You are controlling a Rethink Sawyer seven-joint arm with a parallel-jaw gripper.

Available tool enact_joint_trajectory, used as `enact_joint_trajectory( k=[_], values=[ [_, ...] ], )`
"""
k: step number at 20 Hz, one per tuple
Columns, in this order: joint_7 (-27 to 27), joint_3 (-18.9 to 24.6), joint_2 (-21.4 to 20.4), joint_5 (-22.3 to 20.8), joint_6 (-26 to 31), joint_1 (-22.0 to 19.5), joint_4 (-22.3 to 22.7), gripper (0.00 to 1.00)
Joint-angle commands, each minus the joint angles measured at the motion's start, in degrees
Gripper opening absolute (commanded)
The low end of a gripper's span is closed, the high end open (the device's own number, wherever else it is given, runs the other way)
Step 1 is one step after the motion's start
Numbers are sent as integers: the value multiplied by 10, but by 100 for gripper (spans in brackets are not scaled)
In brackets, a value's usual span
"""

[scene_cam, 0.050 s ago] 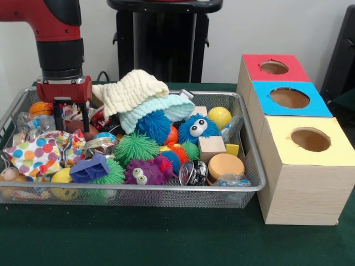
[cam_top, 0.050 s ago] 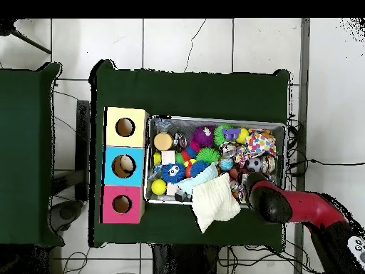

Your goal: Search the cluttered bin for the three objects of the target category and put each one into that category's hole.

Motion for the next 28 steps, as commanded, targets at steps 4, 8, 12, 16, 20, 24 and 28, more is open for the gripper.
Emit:
enact_joint_trajectory(
  k=[4,8,12,16,20,24,28],
  values=[
    [-78,0,14,-45,48,-12,-46,100],
    [-75,-3,15,-49,42,-11,-45,100],
    [-75,-3,15,-51,38,-12,-42,100],
    [-76,-1,15,-48,41,-11,-46,100],
    [-88,8,13,-42,52,-20,-45,100],
    [-128,28,9,-35,76,-51,-39,100],
    [-179,52,31,-50,85,-106,-43,100]
  ],
)
